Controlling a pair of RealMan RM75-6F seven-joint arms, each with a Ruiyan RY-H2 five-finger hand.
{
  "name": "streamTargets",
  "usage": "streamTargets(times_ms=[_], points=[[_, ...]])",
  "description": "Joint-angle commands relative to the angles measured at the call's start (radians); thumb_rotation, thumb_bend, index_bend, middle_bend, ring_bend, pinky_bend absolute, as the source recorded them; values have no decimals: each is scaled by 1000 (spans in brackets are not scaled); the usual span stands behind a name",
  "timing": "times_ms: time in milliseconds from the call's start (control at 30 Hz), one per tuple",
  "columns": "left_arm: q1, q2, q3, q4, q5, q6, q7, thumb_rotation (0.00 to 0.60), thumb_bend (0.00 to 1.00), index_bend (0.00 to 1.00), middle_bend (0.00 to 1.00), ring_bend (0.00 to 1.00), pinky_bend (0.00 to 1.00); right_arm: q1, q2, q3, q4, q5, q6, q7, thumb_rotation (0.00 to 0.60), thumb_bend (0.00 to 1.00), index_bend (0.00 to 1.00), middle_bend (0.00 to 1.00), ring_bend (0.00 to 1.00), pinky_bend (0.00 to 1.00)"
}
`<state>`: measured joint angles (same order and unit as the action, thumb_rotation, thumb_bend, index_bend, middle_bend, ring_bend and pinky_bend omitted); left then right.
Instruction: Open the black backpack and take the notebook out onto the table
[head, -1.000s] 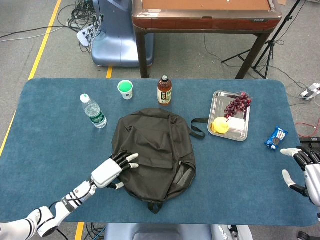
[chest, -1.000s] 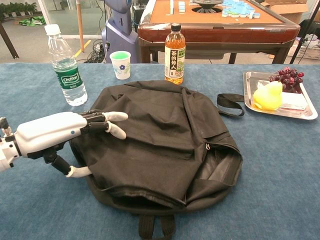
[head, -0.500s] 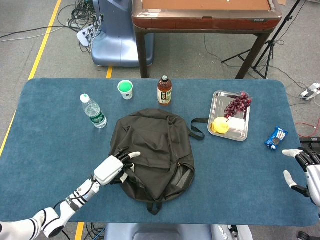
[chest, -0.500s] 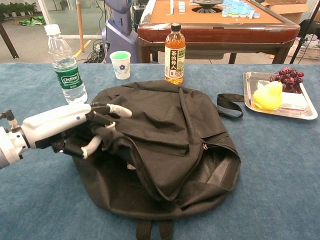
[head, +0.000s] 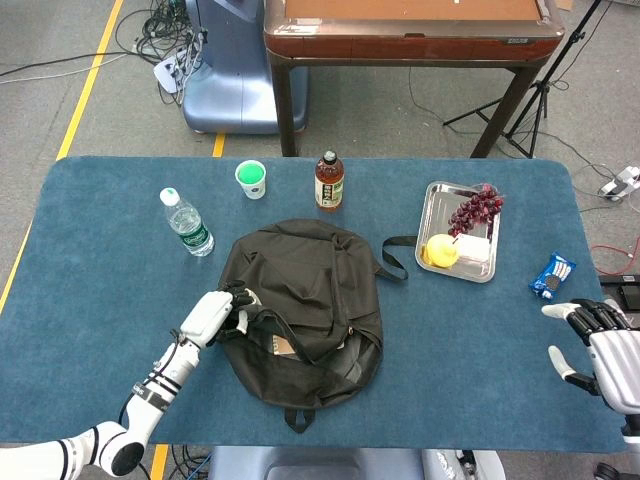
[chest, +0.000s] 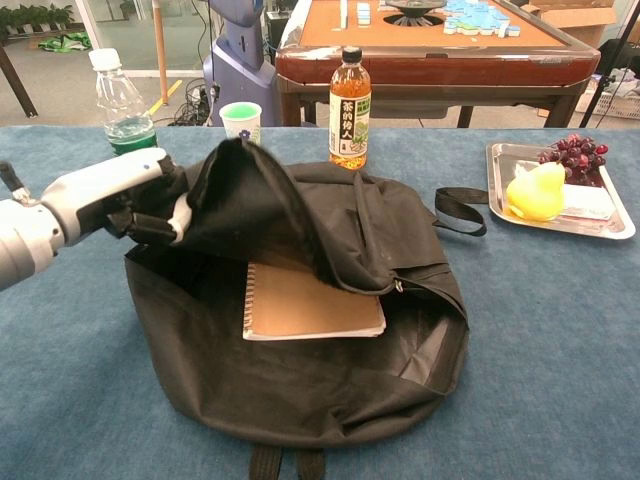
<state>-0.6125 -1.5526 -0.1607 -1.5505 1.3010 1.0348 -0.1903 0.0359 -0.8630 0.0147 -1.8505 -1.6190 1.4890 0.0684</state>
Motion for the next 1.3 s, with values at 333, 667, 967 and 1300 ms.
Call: streamTargets(times_ms=[333,667,967,1300], points=[[-103,-7,-121,-59,-233,-96,193,600,754,668,465,422,165,56,-16,-30,-12,-106,-63,-7,600,389,314,306,180,222],[-175,-32,-180,-43,-441,-97,320,600,754,621,466,431,195,120,-29,-54,-37,-190,-140,-13,600,391,314,306,180,222],[-219,-51,-216,7,-597,-98,367,600,753,585,466,433,225,194,-71,-63,-59,-223,-234,-15,600,392,314,306,180,222],[-241,-48,-241,40,-708,-94,376,600,754,561,466,434,233,329,-140,-37,-92,-204,-412,-40,600,392,314,306,180,222]])
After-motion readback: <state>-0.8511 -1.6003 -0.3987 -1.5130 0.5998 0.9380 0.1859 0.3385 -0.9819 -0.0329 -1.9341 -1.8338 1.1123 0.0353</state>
